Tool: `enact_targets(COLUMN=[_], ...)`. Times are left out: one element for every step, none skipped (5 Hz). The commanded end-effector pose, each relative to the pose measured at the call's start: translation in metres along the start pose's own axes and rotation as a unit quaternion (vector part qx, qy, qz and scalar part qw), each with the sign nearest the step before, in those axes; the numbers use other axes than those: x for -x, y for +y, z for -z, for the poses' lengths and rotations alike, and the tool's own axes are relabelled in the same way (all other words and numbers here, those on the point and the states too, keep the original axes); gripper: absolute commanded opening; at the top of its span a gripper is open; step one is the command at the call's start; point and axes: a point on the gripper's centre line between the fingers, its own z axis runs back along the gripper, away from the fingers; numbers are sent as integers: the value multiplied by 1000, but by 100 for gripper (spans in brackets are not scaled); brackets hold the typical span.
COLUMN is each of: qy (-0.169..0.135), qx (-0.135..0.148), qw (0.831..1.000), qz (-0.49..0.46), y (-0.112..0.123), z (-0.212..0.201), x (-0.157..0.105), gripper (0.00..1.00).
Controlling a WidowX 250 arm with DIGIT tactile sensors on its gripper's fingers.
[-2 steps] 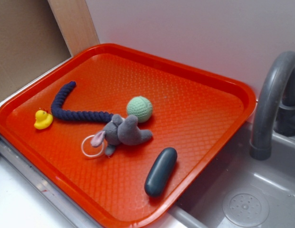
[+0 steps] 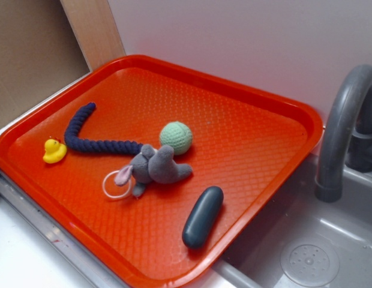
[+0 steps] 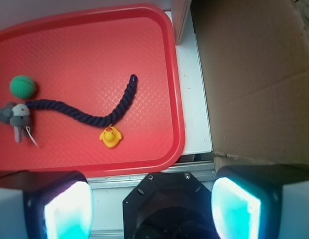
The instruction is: Grab the green ball.
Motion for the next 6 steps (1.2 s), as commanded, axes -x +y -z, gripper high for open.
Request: enact_targets(qy=[-35,-35,-51,-49,-43,-26], qx=[5,35,63,100,100,68], qw=[998,997,994,992,993,997], qz=[-53,-58,-79,-54,-47,-25], y=[-46,-71,-93,-134,-158,-182], z=[12,19,28,43,61,93], x=[-15,-24,-40,-64,-75,-94], gripper=[100,100,100,100,100,100])
